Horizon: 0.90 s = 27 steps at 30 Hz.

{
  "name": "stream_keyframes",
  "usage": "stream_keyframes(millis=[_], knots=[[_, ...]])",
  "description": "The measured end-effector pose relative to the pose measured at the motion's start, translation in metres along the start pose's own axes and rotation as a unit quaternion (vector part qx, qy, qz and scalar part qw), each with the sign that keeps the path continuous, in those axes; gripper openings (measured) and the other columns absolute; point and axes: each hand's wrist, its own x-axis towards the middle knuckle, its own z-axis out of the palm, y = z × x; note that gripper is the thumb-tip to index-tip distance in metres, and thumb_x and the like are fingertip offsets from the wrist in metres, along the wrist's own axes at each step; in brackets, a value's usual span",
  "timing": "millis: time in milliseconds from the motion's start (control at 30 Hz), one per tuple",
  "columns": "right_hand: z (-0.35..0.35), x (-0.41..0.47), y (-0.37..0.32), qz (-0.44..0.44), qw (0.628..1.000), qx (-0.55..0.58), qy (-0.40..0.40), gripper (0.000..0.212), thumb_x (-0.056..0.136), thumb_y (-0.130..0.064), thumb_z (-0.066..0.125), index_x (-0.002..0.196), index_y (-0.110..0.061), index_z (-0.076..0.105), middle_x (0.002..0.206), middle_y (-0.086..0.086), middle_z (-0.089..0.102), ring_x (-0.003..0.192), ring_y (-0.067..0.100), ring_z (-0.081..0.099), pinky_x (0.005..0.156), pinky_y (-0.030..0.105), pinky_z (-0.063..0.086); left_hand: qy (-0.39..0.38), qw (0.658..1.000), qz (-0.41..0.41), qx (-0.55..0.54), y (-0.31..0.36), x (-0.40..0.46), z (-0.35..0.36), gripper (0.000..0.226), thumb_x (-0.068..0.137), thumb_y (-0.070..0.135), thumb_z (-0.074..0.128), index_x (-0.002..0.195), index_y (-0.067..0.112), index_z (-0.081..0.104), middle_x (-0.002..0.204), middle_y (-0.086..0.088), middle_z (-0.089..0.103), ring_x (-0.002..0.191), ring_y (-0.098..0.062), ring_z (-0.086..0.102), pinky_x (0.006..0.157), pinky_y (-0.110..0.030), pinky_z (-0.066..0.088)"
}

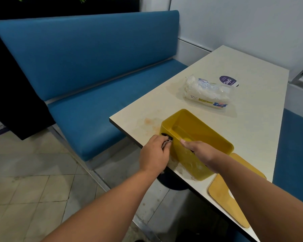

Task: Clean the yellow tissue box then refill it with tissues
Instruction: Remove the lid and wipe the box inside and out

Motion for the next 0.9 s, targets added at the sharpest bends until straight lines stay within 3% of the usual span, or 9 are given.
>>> stream_keyframes(millis=[100, 267, 367, 500, 633, 767, 833, 900], knots=[[-0.001, 0.001, 0.002, 0.005, 1.0, 0.006, -0.009, 0.062, 0.097, -0.053, 0.041, 0.148, -0.018, 0.037, 0.158, 0.007, 0.028, 0.145, 0.028, 0.024, 0.115, 0.045, 0.021, 0.018, 0.999, 0.022, -0.025, 0.004, -0.002, 0.001, 0.023, 0.095, 0.032, 0.059, 0.111, 0.019, 0.07, 0.102, 0.007, 0.065, 0.087, -0.006, 0.057, 0.075, -0.02, 0.05], [-0.003, 0.005, 0.006, 0.04, 0.998, 0.045, -0.035, 0.08, 0.081, -0.07, 0.054, 0.145, -0.022, 0.044, 0.151, 0.01, 0.041, 0.139, 0.034, 0.037, 0.112, 0.056, 0.029, -0.01, 0.999, -0.037, 0.002, -0.002, -0.001, 0.003, 0.027, 0.096, 0.037, 0.055, 0.114, 0.021, 0.068, 0.107, 0.006, 0.064, 0.092, -0.012, 0.059, 0.076, -0.024, 0.049], [-0.004, 0.007, 0.006, 0.059, 0.993, 0.084, -0.055, 0.058, 0.092, -0.057, 0.05, 0.134, -0.017, 0.056, 0.129, 0.011, 0.062, 0.118, 0.031, 0.058, 0.096, 0.049, 0.047, -0.01, 1.0, 0.011, -0.024, 0.008, -0.013, 0.009, 0.024, 0.095, 0.035, 0.056, 0.11, 0.02, 0.069, 0.104, 0.007, 0.064, 0.089, -0.01, 0.059, 0.077, -0.029, 0.053], [-0.007, 0.008, 0.007, 0.065, 0.987, 0.124, -0.077, 0.05, 0.095, -0.049, 0.05, 0.119, -0.008, 0.066, 0.106, 0.016, 0.072, 0.097, 0.032, 0.069, 0.081, 0.042, 0.054, -0.055, 0.993, 0.105, -0.01, 0.015, -0.028, 0.015, 0.023, 0.092, 0.032, 0.059, 0.106, 0.018, 0.07, 0.102, 0.004, 0.066, 0.085, -0.016, 0.063, 0.071, -0.03, 0.054], [-0.007, 0.01, 0.01, 0.065, 0.988, 0.118, -0.072, 0.049, 0.094, -0.052, 0.051, 0.117, -0.013, 0.068, 0.107, 0.014, 0.073, 0.102, 0.032, 0.068, 0.087, 0.045, 0.053, 0.005, 0.999, 0.036, -0.018, 0.014, -0.018, 0.012, 0.02, 0.093, 0.033, 0.059, 0.105, 0.02, 0.07, 0.099, 0.006, 0.065, 0.084, -0.014, 0.062, 0.069, -0.028, 0.053], [-0.007, 0.011, 0.011, 0.057, 0.985, 0.141, -0.076, 0.047, 0.096, -0.048, 0.05, 0.121, -0.011, 0.065, 0.108, 0.014, 0.072, 0.098, 0.029, 0.07, 0.077, 0.039, 0.055, -0.021, 0.992, 0.121, -0.008, 0.022, -0.026, 0.015, 0.025, 0.091, 0.035, 0.053, 0.099, 0.018, 0.07, 0.094, 0.003, 0.065, 0.076, -0.017, 0.062, 0.062, -0.031, 0.055], [-0.006, 0.012, 0.011, 0.052, 0.986, 0.138, -0.077, 0.047, 0.095, -0.049, 0.051, 0.121, -0.012, 0.065, 0.11, 0.013, 0.072, 0.1, 0.028, 0.069, 0.082, 0.041, 0.054, -0.023, 0.988, 0.154, 0.006, 0.019, -0.023, 0.012, 0.028, 0.09, 0.036, 0.051, 0.099, 0.018, 0.071, 0.093, 0.003, 0.067, 0.074, -0.016, 0.063, 0.061, -0.029, 0.056], [-0.006, 0.013, 0.012, 0.048, 0.988, 0.127, -0.069, 0.047, 0.095, -0.05, 0.052, 0.12, -0.013, 0.066, 0.112, 0.012, 0.071, 0.104, 0.028, 0.067, 0.09, 0.045, 0.052, 0.0, 0.992, 0.126, 0.009, 0.015, -0.018, 0.01, 0.03, 0.09, 0.037, 0.05, 0.099, 0.018, 0.072, 0.093, 0.005, 0.067, 0.075, -0.015, 0.063, 0.062, -0.029, 0.055]])
